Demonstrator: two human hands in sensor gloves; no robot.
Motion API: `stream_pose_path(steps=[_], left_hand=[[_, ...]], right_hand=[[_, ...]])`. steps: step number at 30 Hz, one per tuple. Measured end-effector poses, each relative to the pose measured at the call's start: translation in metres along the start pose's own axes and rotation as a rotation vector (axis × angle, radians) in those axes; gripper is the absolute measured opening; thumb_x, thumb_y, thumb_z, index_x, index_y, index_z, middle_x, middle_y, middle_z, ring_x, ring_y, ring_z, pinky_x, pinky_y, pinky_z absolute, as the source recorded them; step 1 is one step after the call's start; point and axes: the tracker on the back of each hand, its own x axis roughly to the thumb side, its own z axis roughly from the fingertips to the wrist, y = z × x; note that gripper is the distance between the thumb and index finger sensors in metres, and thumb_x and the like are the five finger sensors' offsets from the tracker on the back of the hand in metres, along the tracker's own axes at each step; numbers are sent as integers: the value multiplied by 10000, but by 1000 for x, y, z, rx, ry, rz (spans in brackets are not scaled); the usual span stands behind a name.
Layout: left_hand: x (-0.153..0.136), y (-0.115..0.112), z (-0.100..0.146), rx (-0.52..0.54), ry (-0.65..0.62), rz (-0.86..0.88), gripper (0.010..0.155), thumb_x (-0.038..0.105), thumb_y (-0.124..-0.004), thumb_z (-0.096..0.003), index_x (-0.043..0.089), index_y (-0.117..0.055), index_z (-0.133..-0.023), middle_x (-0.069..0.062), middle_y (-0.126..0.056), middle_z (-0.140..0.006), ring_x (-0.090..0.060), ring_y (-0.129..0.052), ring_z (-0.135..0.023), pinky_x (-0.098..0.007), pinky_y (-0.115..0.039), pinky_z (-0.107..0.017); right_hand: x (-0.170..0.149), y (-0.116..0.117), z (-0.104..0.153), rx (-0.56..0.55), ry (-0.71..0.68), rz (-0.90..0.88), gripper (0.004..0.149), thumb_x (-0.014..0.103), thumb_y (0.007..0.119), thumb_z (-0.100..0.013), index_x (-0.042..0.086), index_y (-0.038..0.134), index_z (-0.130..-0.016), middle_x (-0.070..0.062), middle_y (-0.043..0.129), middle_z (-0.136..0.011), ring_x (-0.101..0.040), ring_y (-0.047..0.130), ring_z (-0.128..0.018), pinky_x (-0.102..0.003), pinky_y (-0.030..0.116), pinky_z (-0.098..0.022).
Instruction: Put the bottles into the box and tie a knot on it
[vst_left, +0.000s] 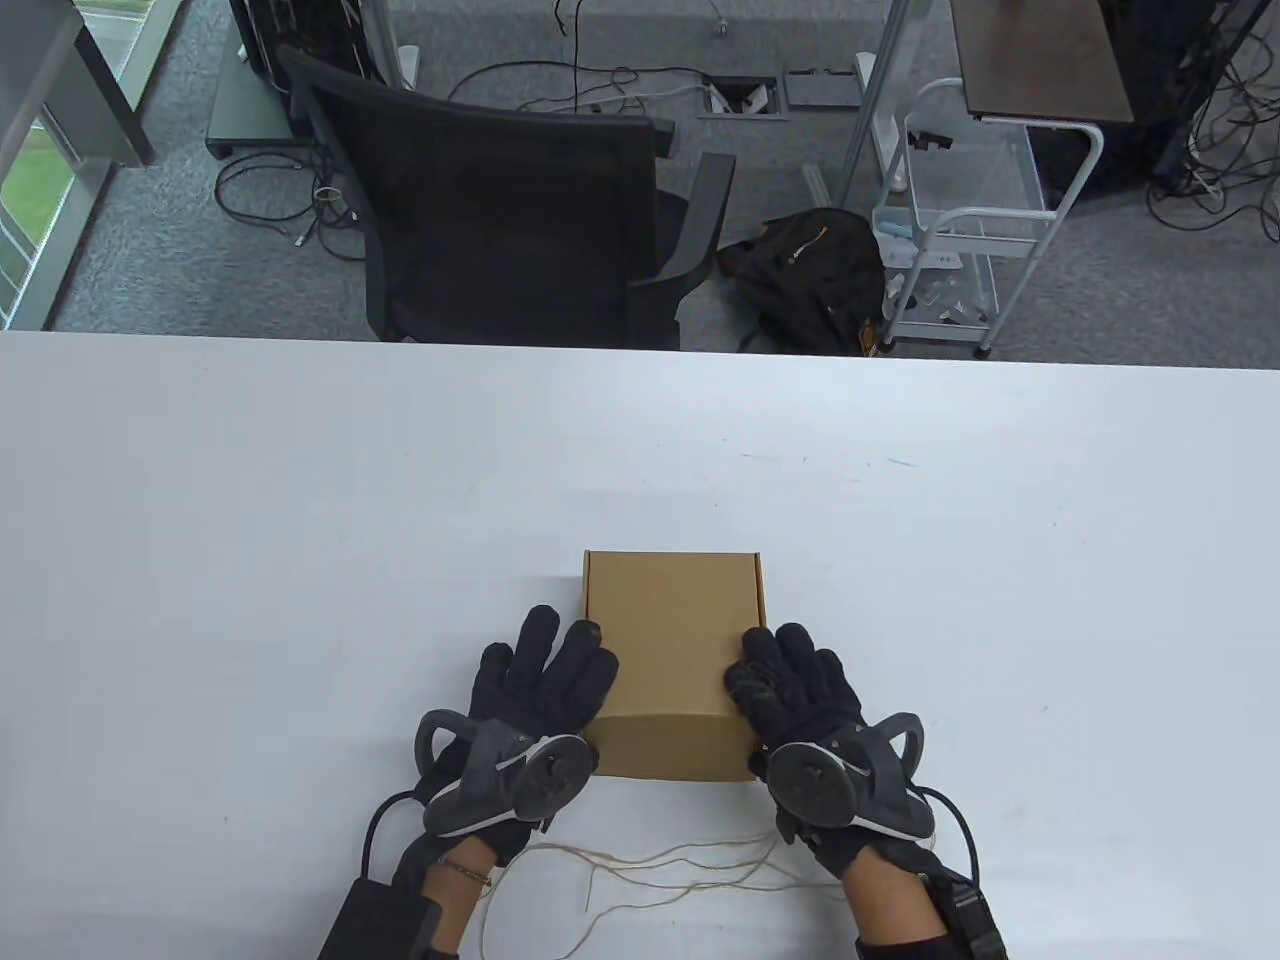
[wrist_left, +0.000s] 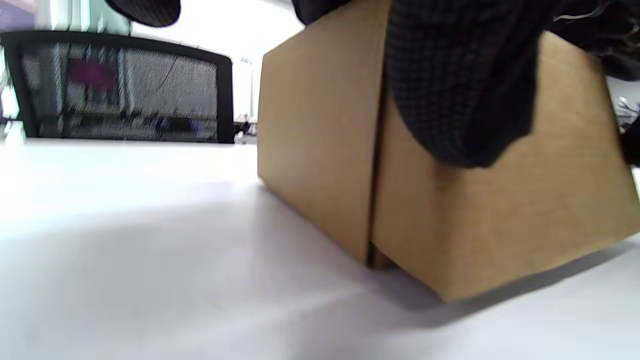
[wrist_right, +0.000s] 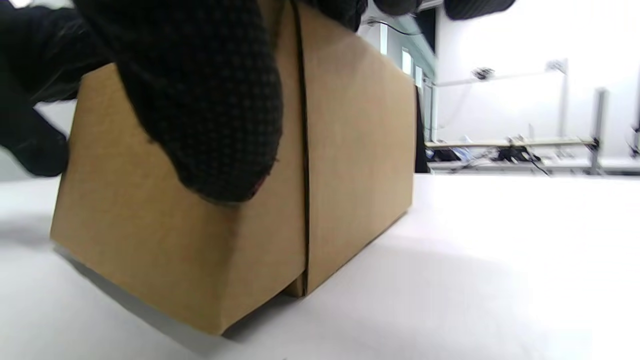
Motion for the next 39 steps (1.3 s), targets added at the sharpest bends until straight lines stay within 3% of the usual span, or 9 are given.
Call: stream_pose_path(steps=[4, 7, 15, 22, 29, 33, 36, 38, 39], left_hand=[[1, 0, -3, 78, -40, -105, 997, 512, -1026, -295, 260, -493, -1098, -62, -582, -1223, -405, -545, -1152, -654, -661, -727], [6, 1, -1, 107, -52, -159, 979, 523, -1029, -291, 252, -525, -1085, -55, -632, -1205, -397, -599, -1137, -635, -677, -726], [13, 1, -1, 142, -70, -293, 954, 551, -1019, -301, 220, -558, -1069, -57, -698, -1170, -395, -683, -1098, -612, -697, -724], [1, -2, 2, 82, -50, -92, 921, 450, -993, -367, 241, -487, -1107, -75, -591, -1223, -410, -562, -1134, -642, -645, -737], [-2, -2, 7, 46, -46, -27, 891, 407, -940, -420, 249, -433, -1136, -83, -512, -1263, -429, -474, -1143, -673, -597, -737], [-4, 9, 15, 108, -53, -8, 956, 441, -941, -413, 226, -385, -1161, -113, -504, -1265, -450, -487, -1144, -676, -600, -733], [-13, 27, 24, 188, -27, 51, 862, 462, -949, -402, 197, -532, -1109, -119, -690, -1160, -457, -707, -1044, -591, -718, -691], [-19, 35, 24, 140, -49, 140, 655, 482, -958, -390, 218, -790, -966, -79, -963, -931, -398, -965, -820, -524, -837, -580], [-21, 34, 23, 35, -60, 236, 590, 482, -965, -389, 215, -866, -906, -86, -1024, -855, -402, -1007, -754, -528, -854, -545]], right_hand=[[5, 2, -7, 6, -34, -15, 893, 183, 1020, -273, 94, 454, -958, -192, 385, -1087, -432, 407, -970, -589, 477, -687], [11, 1, -5, -96, -130, 191, 874, 256, 1024, -254, 75, 506, -934, -217, 500, -1041, -441, 555, -929, -582, 576, -667], [19, -1, -3, -246, -156, 372, 831, 364, 1074, -197, 120, 651, -869, -166, 725, -941, -360, 801, -805, -481, 777, -593], [23, -1, -1, -176, -94, 292, 783, 298, 1001, -293, 92, 602, -935, -203, 645, -1000, -412, 714, -868, -541, 690, -628], [12, 2, 5, -132, -91, 131, 782, 274, 946, -363, 89, 529, -998, -214, 515, -1072, -449, 564, -953, -604, 578, -660], [6, 4, 8, -126, -85, 52, 804, 274, 944, -369, 88, 505, -1016, -216, 471, -1086, -457, 509, -969, -611, 539, -671], [4, 2, 10, -130, -98, 44, 803, 278, 943, -370, 99, 513, -1024, -211, 479, -1086, -454, 514, -967, -606, 531, -674], [3, 3, 11, -126, -106, 56, 819, 278, 943, -370, 118, 492, -1035, -196, 462, -1091, -447, 491, -971, -596, 512, -681], [2, 3, 12, -130, -109, 52, 821, 283, 943, -370, 120, 491, -1036, -194, 464, -1090, -446, 498, -969, -596, 518, -680]])
